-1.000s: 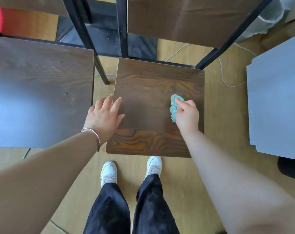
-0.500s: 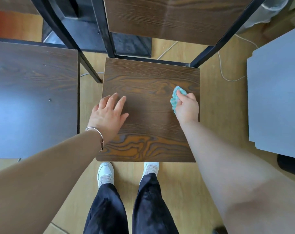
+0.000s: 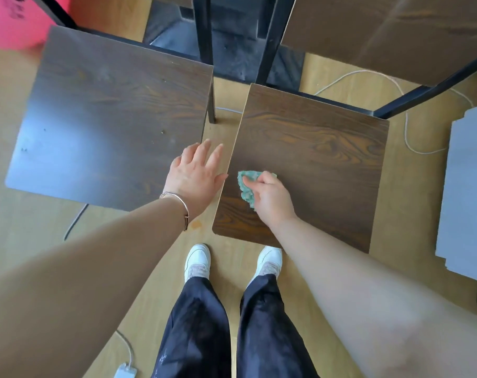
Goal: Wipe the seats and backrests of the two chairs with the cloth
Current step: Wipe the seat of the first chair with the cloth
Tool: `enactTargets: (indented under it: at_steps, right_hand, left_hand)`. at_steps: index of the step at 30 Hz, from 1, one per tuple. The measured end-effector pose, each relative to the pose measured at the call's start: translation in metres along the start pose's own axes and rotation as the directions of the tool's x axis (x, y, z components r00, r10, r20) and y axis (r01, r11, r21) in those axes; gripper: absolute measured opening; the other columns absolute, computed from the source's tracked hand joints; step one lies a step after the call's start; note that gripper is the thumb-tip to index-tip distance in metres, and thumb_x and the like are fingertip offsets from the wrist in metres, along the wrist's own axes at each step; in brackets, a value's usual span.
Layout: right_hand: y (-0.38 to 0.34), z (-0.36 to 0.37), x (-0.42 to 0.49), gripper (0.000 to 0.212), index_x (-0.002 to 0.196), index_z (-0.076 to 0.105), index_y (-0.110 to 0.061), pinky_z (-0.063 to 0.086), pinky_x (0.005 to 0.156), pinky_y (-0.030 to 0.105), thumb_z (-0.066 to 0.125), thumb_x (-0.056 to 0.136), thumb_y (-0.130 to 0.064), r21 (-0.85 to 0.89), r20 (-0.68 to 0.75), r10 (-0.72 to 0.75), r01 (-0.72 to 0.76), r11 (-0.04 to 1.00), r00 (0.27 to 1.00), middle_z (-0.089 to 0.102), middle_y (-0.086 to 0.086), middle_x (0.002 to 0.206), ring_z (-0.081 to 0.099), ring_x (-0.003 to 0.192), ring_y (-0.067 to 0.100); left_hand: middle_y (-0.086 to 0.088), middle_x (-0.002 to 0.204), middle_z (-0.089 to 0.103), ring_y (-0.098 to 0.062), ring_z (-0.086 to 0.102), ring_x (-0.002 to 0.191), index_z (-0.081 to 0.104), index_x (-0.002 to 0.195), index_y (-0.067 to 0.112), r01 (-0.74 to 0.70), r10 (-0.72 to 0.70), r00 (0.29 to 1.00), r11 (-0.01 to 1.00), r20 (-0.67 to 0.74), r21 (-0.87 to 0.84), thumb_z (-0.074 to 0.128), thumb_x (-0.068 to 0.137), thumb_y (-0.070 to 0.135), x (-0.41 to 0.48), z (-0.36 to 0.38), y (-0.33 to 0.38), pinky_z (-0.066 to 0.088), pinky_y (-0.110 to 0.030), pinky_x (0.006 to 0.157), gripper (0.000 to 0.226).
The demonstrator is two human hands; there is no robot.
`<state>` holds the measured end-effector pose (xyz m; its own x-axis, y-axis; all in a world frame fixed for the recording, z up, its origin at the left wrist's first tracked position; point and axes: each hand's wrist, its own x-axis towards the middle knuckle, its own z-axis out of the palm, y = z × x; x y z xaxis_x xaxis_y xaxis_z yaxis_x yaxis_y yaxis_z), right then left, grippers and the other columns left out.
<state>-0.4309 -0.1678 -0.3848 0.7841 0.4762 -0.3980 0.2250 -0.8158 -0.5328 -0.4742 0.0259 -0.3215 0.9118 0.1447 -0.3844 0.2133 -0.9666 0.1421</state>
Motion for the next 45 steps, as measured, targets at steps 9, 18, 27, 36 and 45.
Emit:
enactTargets:
  at_steps: [9,18,27,36,45]
  right_hand:
    - [-0.037,0.051,-0.054,0.037,0.122,0.064,-0.03,0.034,0.077,0.029,0.051,0.097,-0.007,0.0,0.194,-0.174,0.177,0.984,0.965,0.047,0.0,0.098,0.041,0.091,0.02]
    - [-0.029,0.051,-0.097,0.025,0.115,0.069,-0.006,0.041,0.075,0.025,0.053,0.099,-0.015,0.19,0.133,-0.173,0.147,0.971,0.976,0.047,-0.004,0.089,0.047,0.081,0.008]
    - [0.1,-0.088,-0.057,0.036,0.131,0.064,-0.02,0.032,0.082,0.011,0.053,0.098,-0.01,0.238,-0.209,0.354,-0.304,0.923,0.912,0.052,0.002,0.107,0.055,0.097,0.015]
    - [0.177,-0.152,-0.009,0.038,0.121,0.068,-0.011,0.032,0.059,-0.005,0.065,0.093,-0.037,0.34,-0.228,0.527,-0.441,0.831,0.819,0.047,0.0,0.113,0.052,0.075,0.002]
    - [0.175,-0.13,-0.011,0.013,0.092,0.068,-0.012,0.038,0.066,0.024,0.073,0.086,-0.024,0.268,-0.264,0.483,-0.417,0.868,0.835,0.06,0.002,0.097,0.059,0.084,0.02]
  left_hand:
    - [-0.007,0.157,0.021,-0.031,0.022,0.14,0.018,0.152,0.022,0.057,-0.056,0.998,0.998,0.036,-0.039,0.037,0.099,0.048,-0.055,0.024,-0.035,0.032,-0.047,0.107,0.062]
    - [-0.009,0.157,0.023,-0.032,0.024,0.139,0.021,0.152,0.022,0.032,-0.032,0.999,0.999,0.036,-0.019,0.037,0.099,0.047,-0.068,0.024,-0.022,0.033,-0.049,0.106,0.061]
    - [-0.006,0.157,0.023,-0.03,0.024,0.14,0.02,0.152,0.024,-0.063,0.063,0.997,0.998,0.034,0.014,0.036,0.098,0.048,-0.031,0.016,0.059,0.035,-0.047,0.105,0.061]
    - [-0.005,0.158,0.023,-0.029,0.023,0.141,0.021,0.152,0.025,-0.146,0.144,0.989,0.988,0.036,0.04,0.039,0.097,0.05,0.019,0.016,0.142,0.034,-0.046,0.107,0.063]
    - [-0.006,0.158,0.02,-0.03,0.022,0.141,0.018,0.153,0.025,-0.139,0.134,0.989,0.988,0.067,0.068,0.035,0.098,0.051,0.027,0.012,0.14,0.032,-0.046,0.109,0.062]
